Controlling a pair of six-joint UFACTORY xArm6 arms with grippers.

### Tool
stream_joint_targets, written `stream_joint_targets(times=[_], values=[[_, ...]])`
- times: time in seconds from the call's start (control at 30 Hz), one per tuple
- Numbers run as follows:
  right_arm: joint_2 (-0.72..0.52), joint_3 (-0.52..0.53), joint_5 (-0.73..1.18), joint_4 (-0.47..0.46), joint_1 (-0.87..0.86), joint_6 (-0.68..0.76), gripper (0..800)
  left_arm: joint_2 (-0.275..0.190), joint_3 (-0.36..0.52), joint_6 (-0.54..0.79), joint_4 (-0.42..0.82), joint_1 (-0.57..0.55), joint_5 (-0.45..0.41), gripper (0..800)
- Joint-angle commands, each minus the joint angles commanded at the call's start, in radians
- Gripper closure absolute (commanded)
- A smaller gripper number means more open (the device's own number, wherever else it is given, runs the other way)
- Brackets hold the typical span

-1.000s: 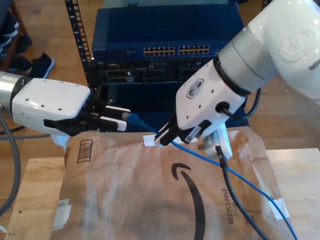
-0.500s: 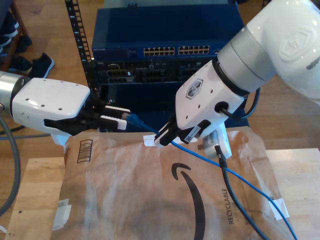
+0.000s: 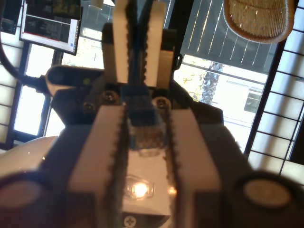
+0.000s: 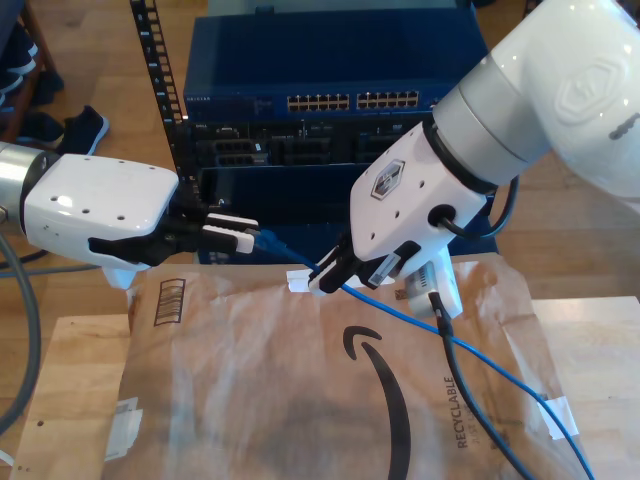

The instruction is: Grab the cable and plug it in

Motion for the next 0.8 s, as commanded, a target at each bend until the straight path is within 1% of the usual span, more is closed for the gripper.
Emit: stream_joint_targets(times=[0.03, 0.07, 0.13, 0.17, 0.27, 0.37, 0.4, 0.43, 0.47, 0.57, 0.6, 0.63, 0.73, 0.8], values=[[0.0, 0.0, -0.002, 0.0, 0.0, -0.008, 725, 0.0, 0.014, 0.0, 0.0, 0.0, -0.005, 779], [0.0, 0.0, -0.002, 0.002, 0.0, -0.015, 624, 0.0, 0.017, -0.002, 0.0, 0.0, -0.005, 785], [0.006, -0.002, -0.002, 0.015, 0.0, -0.041, 322, 0.0, 0.017, -0.008, 0.0, 0.0, -0.005, 795], [0.006, -0.002, -0.002, 0.018, 0.0, -0.064, 196, 0.002, 0.017, -0.008, 0.0, 0.0, -0.005, 795], [-0.008, -0.008, -0.02, 0.018, -0.006, -0.112, 141, 0.003, 0.012, -0.015, 0.0, 0.0, 0.006, 795], [-0.018, -0.034, -0.049, 0.014, -0.006, -0.129, 124, 0.008, 0.006, -0.055, -0.002, 0.0, 0.009, 795], [-0.035, -0.035, -0.071, 0.012, -0.006, -0.149, 105, 0.008, 0.005, -0.068, -0.002, 0.0, 0.009, 795], [-0.055, -0.032, -0.104, 0.011, -0.005, -0.173, 103, 0.011, 0.005, -0.087, -0.003, 0.002, 0.014, 795], [-0.078, -0.025, -0.152, 0.006, -0.003, -0.193, 99, 0.023, -0.002, -0.121, -0.003, 0.003, 0.029, 795], [-0.163, 0.032, -0.308, 0.0, 0.005, -0.261, 92, 0.117, -0.054, -0.21, -0.003, 0.049, 0.109, 795], [-0.186, 0.054, -0.361, -0.002, 0.015, -0.284, 92, 0.147, -0.064, -0.221, -0.008, 0.071, 0.132, 797], [-0.198, 0.074, -0.41, -0.003, 0.038, -0.304, 91, 0.167, -0.069, -0.222, -0.018, 0.078, 0.158, 795], [-0.226, 0.14, -0.54, -0.011, 0.11, -0.344, 89, 0.193, -0.084, -0.226, -0.072, 0.08, 0.206, 797], [-0.249, 0.178, -0.637, -0.038, 0.146, -0.356, 89, 0.215, -0.084, -0.244, -0.097, 0.08, 0.235, 795]])
